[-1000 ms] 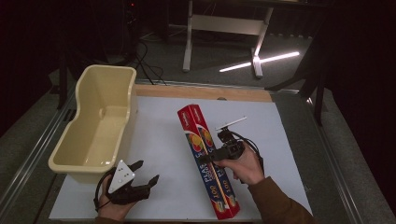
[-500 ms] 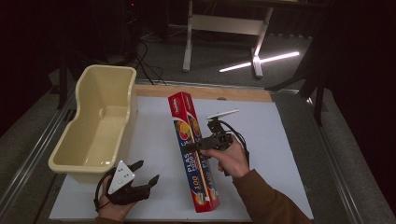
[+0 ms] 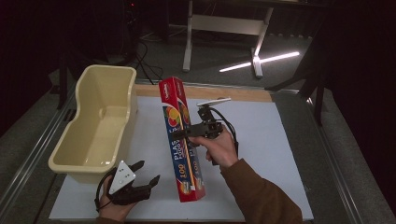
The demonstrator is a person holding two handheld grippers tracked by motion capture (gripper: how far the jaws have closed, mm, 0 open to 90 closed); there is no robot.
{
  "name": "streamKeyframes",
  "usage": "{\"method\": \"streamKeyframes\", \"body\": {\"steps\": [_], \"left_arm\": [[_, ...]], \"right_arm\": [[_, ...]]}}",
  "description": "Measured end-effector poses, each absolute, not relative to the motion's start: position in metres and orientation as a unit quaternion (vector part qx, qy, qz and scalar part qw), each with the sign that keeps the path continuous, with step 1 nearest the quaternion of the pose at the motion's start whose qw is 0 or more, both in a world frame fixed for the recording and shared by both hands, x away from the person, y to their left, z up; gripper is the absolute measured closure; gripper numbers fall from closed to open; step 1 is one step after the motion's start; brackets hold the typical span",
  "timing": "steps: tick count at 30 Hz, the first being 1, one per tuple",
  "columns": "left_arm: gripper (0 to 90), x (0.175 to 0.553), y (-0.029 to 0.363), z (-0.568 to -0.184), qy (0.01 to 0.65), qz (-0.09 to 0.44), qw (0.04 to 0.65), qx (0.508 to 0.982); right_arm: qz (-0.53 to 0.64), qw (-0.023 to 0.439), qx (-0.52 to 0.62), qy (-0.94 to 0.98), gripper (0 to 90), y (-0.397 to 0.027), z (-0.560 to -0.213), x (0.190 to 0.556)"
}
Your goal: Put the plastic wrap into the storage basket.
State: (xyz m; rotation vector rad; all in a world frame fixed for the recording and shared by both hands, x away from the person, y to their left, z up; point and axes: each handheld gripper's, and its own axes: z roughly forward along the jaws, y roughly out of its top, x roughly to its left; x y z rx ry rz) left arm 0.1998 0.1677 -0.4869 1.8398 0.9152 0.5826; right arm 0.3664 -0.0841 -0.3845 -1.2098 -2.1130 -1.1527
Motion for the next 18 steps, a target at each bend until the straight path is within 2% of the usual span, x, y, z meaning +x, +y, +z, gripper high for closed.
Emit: {"method": "streamKeyframes", "body": {"steps": [18], "left_arm": [[27.7, 0.199, 0.166, -0.487, 0.372, 0.239, 0.481, 0.757]], "right_arm": [[-0.451, 0.241, -0.456, -0.728, 40.4, -0.071, -0.366, 0.391]]}}
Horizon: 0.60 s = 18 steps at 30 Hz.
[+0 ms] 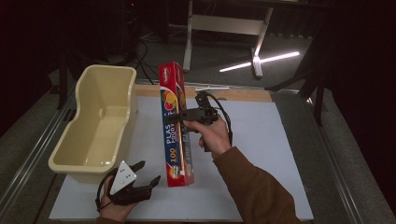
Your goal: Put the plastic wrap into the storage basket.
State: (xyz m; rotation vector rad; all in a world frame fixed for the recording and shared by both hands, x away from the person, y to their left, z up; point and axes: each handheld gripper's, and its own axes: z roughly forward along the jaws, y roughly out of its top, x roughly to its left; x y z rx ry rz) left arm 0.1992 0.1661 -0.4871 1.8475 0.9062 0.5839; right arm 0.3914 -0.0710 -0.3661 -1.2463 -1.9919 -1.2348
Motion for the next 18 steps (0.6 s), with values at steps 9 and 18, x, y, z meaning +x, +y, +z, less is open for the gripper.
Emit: {"method": "streamKeyframes", "body": {"steps": [9, 18], "left_arm": [[27.6, 0.199, 0.165, -0.487, 0.370, 0.239, 0.481, 0.758], [27.6, 0.199, 0.165, -0.488, 0.370, 0.238, 0.483, 0.757]], "right_arm": [[-0.465, 0.255, -0.469, -0.706, 40.4, -0.065, -0.363, 0.402], [-0.474, 0.276, -0.488, -0.679, 40.3, -0.063, -0.363, 0.418]]}}
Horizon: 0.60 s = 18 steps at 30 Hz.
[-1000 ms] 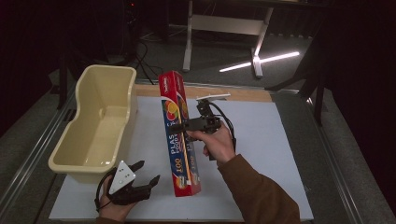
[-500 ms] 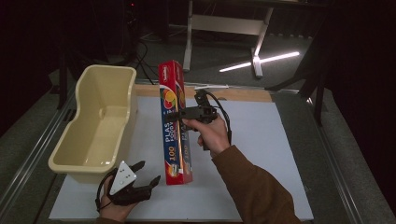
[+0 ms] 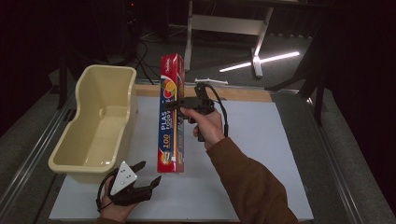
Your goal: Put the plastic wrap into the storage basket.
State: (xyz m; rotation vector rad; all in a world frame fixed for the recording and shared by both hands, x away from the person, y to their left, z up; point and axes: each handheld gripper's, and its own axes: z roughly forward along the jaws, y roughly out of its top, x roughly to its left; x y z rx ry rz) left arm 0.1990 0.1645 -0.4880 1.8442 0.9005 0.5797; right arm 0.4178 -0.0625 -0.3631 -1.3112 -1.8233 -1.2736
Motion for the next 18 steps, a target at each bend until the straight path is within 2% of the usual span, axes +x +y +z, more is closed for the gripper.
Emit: {"method": "streamKeyframes", "body": {"steps": [18], "left_arm": [[27.6, 0.199, 0.165, -0.488, 0.367, 0.243, 0.481, 0.758]], "right_arm": [[-0.502, 0.298, -0.504, -0.637, 40.3, -0.043, -0.348, 0.437]]}}
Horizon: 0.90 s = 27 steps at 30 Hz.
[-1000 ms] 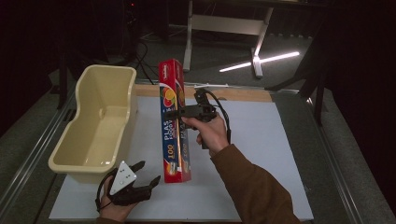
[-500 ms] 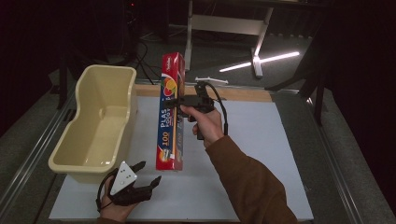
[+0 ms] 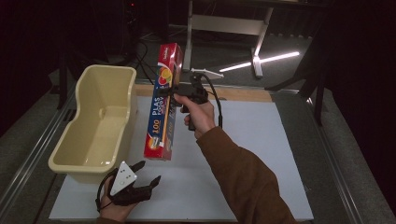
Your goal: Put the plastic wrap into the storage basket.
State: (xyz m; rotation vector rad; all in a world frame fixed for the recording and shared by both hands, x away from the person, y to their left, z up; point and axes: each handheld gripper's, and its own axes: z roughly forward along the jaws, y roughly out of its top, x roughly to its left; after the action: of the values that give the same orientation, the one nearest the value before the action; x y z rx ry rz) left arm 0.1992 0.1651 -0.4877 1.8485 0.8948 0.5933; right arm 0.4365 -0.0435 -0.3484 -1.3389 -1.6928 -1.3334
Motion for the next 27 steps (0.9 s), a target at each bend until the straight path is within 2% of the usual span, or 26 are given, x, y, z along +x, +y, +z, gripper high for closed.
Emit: {"method": "streamKeyframes", "body": {"steps": [27], "left_arm": [[27.3, 0.204, 0.165, -0.488, 0.363, 0.237, 0.491, 0.756]], "right_arm": [[-0.499, 0.320, -0.514, -0.620, 40.2, 0.026, -0.354, 0.447]]}}
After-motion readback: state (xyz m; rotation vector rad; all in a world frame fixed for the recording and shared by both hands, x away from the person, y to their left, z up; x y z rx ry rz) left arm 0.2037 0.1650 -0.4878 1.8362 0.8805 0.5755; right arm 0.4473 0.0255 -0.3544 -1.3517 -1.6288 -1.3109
